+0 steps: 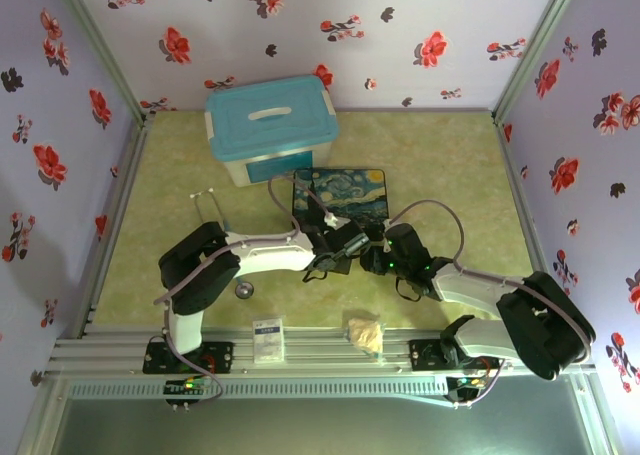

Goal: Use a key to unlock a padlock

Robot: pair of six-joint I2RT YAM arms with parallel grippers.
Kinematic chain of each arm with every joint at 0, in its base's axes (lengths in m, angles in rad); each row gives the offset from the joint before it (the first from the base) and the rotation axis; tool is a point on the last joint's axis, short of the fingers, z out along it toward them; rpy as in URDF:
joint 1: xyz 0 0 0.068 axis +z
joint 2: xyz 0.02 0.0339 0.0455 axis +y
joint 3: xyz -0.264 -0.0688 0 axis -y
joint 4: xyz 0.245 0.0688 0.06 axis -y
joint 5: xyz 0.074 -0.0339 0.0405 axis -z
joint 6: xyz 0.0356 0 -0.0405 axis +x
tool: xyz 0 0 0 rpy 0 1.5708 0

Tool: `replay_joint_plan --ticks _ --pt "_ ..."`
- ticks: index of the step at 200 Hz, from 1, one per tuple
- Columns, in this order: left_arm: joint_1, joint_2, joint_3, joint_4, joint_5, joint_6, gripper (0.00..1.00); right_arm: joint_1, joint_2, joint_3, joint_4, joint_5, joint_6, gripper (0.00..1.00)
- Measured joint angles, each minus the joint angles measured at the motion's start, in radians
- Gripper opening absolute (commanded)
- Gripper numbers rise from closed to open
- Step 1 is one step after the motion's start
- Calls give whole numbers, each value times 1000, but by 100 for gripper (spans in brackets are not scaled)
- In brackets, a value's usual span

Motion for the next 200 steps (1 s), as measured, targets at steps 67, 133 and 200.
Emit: replay_joint_plan --ticks 67,133,200 --pt "-41 0 3 -46 -39 2 28 0 11 0 -1 0 0 47" --pt "-79 2 42 -89 -86 1 24 0 24 0 0 0 0 47" --pt "-86 27 77 -103 -107 8 25 0 24 0 0 1 0 47"
